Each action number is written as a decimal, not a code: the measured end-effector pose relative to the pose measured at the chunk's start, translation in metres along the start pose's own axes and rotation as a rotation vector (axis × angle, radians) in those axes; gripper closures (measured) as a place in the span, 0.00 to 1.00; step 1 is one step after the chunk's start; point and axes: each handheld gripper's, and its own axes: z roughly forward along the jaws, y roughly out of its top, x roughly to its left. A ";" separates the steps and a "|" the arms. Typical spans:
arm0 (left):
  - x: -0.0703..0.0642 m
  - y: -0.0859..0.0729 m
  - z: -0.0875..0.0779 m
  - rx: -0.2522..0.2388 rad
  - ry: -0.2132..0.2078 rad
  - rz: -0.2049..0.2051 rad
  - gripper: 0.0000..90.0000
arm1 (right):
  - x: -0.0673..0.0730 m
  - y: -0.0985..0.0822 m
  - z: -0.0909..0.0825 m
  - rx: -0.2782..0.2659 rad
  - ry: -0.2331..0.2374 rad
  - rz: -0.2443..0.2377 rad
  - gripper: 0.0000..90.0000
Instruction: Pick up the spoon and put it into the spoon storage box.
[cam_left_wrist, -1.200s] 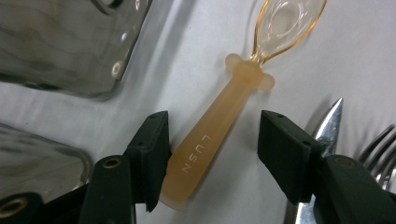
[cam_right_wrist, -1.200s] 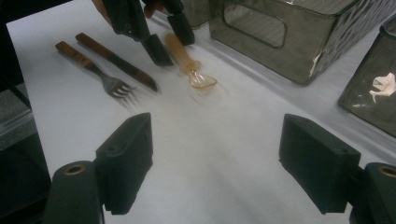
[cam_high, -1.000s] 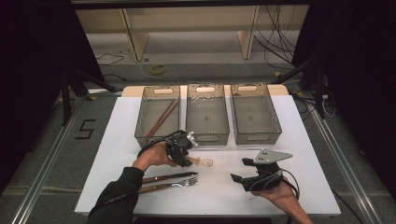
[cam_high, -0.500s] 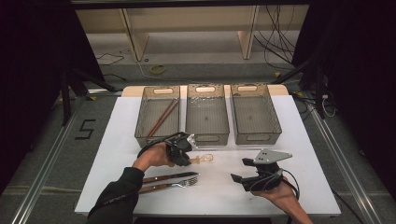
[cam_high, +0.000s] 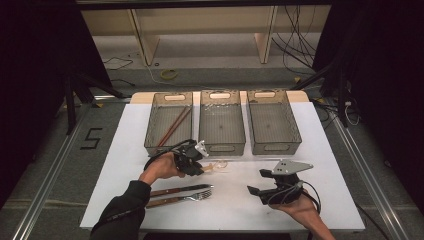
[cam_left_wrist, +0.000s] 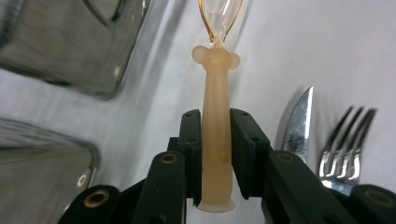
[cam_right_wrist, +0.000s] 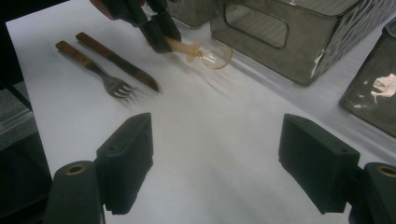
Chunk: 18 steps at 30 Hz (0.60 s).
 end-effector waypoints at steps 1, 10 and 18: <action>-0.001 0.001 -0.002 -0.013 0.011 -0.004 0.83 | 0.000 0.000 0.000 0.000 0.001 0.000 0.30; 0.000 0.002 -0.018 -0.114 -0.005 -0.070 0.83 | 0.000 0.000 -0.002 -0.016 -0.008 0.000 0.30; 0.002 0.009 -0.031 -0.199 0.010 -0.135 0.83 | 0.000 0.001 -0.002 -0.020 -0.010 0.001 0.30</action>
